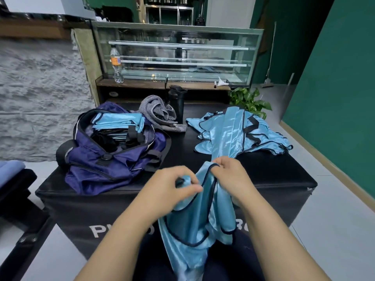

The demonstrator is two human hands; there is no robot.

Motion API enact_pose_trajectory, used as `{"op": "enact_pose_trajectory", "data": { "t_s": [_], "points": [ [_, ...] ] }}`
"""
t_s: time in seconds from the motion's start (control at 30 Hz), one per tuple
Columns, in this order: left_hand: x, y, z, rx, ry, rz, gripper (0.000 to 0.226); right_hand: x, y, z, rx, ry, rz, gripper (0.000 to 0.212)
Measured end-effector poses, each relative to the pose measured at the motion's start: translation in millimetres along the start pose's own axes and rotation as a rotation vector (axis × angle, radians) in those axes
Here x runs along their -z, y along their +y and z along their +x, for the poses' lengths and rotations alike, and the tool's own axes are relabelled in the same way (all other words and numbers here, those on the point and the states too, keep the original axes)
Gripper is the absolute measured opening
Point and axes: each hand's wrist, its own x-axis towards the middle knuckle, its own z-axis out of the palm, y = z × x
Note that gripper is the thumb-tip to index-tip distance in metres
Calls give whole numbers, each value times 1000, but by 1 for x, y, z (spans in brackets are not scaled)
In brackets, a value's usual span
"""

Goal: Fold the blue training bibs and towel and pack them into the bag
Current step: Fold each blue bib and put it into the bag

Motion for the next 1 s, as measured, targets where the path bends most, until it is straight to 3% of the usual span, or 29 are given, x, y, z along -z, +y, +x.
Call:
{"op": "enact_pose_trajectory", "data": {
  "t_s": [0.07,0.17,0.2,0.27,0.37,0.53,0.63,0.73,0.83,0.9,1.0],
  "points": [
    [-11,3,-2,-1,-115,53,12,5,-17,-3,-25,-32,91,21],
    [-21,1,-1,14,-195,120,37,14,-38,-6,-50,-98,209,19],
    [-23,4,-2,18,-219,102,35,16,-42,-6,-50,-122,213,16],
    [-23,7,-1,-15,-273,56,10,18,-47,-5,-49,-131,208,13],
    [-21,13,-4,-69,-315,6,38,18,-48,-1,-73,-76,219,16],
    [-8,24,-2,86,-108,-564,34,18,-48,-2,-120,-135,386,14],
    [0,27,0,83,-15,-759,24,20,-42,-7,-66,-105,319,15],
    [8,27,-1,85,5,-763,19,24,-31,-12,-96,-91,113,39],
    [12,23,-1,69,-17,-650,44,21,-22,-18,-199,-290,100,56],
    [15,22,-1,88,-29,-616,58,15,-20,-20,-166,-324,253,46],
    [17,16,1,113,-5,-574,61,12,-22,-24,-33,-240,521,21]
  ]
}}
